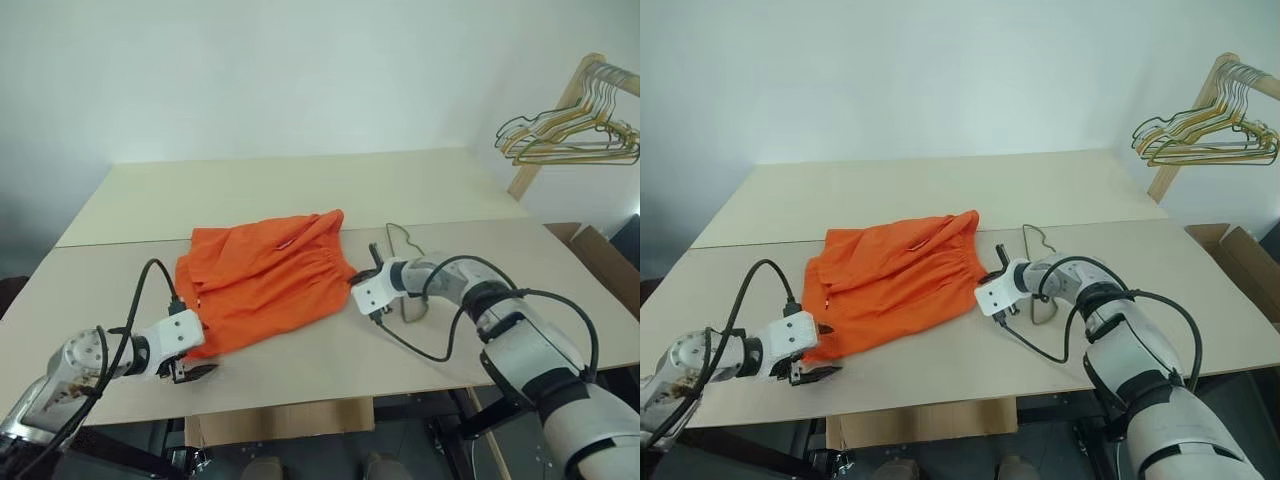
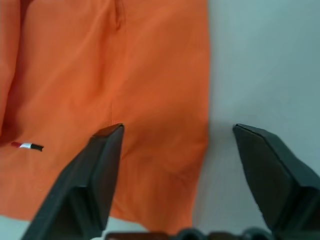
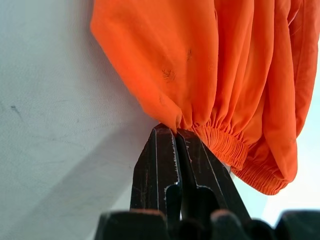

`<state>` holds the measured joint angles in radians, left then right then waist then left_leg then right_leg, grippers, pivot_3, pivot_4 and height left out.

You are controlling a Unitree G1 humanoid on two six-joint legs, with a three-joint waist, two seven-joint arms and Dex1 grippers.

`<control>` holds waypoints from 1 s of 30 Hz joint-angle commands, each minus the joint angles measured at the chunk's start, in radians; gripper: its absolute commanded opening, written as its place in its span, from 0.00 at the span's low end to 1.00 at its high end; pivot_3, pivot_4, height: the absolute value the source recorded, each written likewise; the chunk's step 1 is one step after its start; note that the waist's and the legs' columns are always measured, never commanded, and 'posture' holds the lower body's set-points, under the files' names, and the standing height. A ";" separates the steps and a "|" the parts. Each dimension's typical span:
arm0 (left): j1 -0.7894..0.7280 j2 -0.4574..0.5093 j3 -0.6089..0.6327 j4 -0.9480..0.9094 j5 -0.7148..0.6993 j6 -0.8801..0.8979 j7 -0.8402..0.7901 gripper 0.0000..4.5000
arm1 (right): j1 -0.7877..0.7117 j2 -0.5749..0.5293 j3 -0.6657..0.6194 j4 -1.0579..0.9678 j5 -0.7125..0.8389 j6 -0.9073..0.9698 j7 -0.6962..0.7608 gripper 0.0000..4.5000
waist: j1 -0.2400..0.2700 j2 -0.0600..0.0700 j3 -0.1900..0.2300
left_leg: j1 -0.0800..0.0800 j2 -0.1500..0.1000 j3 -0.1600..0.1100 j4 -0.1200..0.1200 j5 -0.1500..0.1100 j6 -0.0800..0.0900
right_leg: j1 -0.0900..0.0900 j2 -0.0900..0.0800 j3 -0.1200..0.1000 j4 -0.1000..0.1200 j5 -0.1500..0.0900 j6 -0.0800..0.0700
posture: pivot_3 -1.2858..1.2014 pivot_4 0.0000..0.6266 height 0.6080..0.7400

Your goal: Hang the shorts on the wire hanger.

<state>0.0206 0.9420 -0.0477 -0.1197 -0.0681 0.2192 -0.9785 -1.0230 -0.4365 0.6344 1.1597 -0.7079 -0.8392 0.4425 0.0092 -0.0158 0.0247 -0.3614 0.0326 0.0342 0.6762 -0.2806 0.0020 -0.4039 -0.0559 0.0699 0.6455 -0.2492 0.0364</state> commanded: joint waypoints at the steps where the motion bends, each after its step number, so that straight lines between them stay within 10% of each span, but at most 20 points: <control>1: -0.029 -0.002 -0.022 0.058 0.037 -0.016 0.000 0.50 | 0.008 -0.012 -0.036 -0.044 0.044 0.000 0.018 0.00 | 0.000 0.000 0.000 | 0.000 0.000 0.000 0.000 0.000 0.000 | 0.000 0.000 0.000 0.000 0.000 0.000 | 0.57 0.00 1.00; 8: -0.065 -0.023 -0.047 0.124 0.071 -0.048 0.028 0.01 | 0.056 -0.030 -0.063 -0.116 0.087 -0.009 0.074 0.00 | 0.000 0.000 0.000 | 0.002 0.000 0.000 0.000 0.000 0.000 | 0.001 0.000 0.000 0.001 0.000 0.000 | 0.57 0.00 1.00; 30: 0.301 0.197 0.403 -0.365 -0.126 0.159 -0.179 0.01 | 0.472 -0.358 -0.196 -0.994 0.677 0.340 0.711 0.00 | 0.008 -0.002 0.002 | 0.003 0.001 0.000 0.001 -0.001 0.002 | 0.004 -0.001 -0.001 0.000 -0.002 0.000 | 0.58 0.00 1.00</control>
<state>0.3518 1.1259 0.3184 -0.4603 -0.1714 0.3587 -1.1574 -0.5387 -0.7776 0.4907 0.2376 -0.1005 -0.5529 1.1146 0.0175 -0.0179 0.0264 -0.3559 0.0338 0.0343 0.6773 -0.2815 0.0038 -0.3975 -0.0565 0.0691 0.6451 -0.2520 0.0366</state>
